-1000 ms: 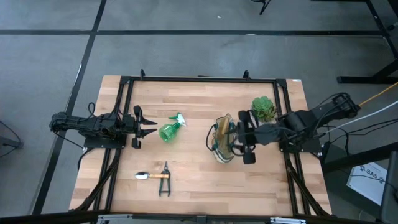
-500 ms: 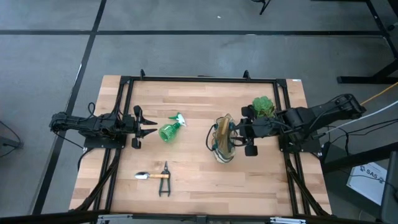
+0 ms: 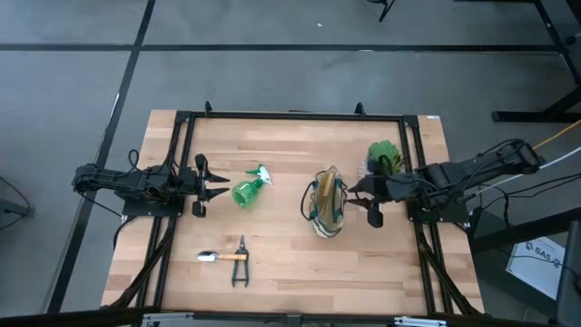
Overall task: Pick & Place Garden tools in Gardening bag
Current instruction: Put the light brown trowel into the white gardening bag
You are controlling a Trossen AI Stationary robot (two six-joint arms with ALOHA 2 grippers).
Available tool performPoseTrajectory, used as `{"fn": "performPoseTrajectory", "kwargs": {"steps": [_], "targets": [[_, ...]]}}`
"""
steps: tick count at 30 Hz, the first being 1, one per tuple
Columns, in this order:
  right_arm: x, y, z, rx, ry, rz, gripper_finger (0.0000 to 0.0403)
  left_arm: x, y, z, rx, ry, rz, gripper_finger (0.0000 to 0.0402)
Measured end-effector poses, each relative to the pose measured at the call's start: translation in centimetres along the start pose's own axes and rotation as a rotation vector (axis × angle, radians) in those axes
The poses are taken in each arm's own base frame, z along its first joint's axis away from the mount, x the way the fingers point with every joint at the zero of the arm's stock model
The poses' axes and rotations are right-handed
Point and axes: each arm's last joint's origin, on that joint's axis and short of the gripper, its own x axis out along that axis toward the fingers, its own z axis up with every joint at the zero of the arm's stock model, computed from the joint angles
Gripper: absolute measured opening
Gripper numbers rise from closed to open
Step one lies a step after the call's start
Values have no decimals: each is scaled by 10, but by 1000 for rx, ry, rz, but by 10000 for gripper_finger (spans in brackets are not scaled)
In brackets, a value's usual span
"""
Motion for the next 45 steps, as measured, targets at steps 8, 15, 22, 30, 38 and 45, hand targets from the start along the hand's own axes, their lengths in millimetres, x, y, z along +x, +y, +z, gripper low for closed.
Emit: {"fn": "performPoseTrajectory", "kwargs": {"steps": [8, 15, 22, 30, 38, 45], "targets": [[12, -3, -24, 49, 79, -30, 146, 0, 0, 0, 0, 0, 0, 118], [8, -5, -23, 13, 38, -57, 146, 0, 0, 0, 0, 0, 0, 118], [-14, -14, -27, -44, -103, -55, 146, 0, 0, 0, 0, 0, 0, 118], [-25, -23, -56, -120, -329, 48, 147, 0, 0, 0, 0, 0, 0, 118], [-10, -27, -98, -157, -530, 146, 147, 0, 0, 0, 0, 0, 0, 118], [-6, -27, -111, -259, -607, 221, 147, 0, 0, 0, 0, 0, 0, 118]]}}
